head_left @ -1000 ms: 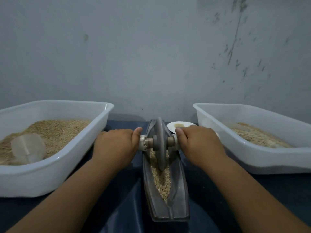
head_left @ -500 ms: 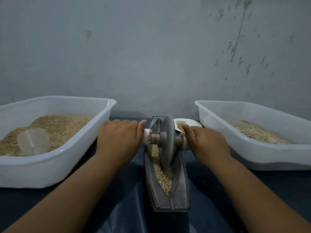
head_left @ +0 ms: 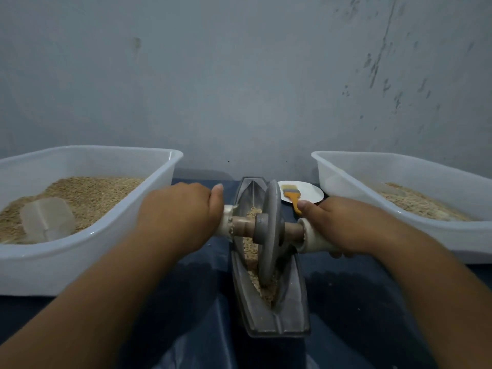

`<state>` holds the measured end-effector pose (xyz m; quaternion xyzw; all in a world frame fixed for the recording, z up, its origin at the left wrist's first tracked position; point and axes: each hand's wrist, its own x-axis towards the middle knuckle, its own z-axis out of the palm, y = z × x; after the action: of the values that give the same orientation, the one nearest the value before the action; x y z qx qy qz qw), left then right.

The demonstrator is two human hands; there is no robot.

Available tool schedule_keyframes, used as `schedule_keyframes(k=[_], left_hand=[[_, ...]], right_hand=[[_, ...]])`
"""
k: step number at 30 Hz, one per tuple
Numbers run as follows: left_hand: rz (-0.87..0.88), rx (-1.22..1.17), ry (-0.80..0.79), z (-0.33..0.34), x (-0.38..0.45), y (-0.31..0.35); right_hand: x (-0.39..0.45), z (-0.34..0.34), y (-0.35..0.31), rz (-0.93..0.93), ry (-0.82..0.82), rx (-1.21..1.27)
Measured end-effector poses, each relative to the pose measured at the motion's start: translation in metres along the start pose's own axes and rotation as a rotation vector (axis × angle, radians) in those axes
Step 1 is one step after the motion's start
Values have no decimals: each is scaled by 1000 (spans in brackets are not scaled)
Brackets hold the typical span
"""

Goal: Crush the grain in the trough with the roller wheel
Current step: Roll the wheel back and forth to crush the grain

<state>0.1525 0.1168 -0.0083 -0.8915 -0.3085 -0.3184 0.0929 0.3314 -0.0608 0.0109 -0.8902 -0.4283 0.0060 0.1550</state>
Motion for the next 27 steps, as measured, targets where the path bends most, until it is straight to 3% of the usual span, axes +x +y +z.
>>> schedule_keyframes(k=[3,8,10,14,17,19,23,27], left_hand=[[114,99,178,8,-1,7],[50,182,31,17,3,0],[22,136,-63,15,4,-3],[-62,-60,-314,-3,9,-8],[-31,-70,-325,-6,10,-13],[28,17,-216,3,8,-17],[6,84,-116,16,-2,-5],[-31,126,-55,8,-2,-1]], right_hand=[[7,20,1,-78,318,-174],[17,35,-5,-185,558,-219],[17,26,-8,-228,449,-288],[10,0,-1,-64,97,-24],[-1,-4,1,-6,-33,22],[-1,1,-2,-22,89,-70],[8,27,-9,-126,529,-255],[15,38,-5,-242,690,-175]])
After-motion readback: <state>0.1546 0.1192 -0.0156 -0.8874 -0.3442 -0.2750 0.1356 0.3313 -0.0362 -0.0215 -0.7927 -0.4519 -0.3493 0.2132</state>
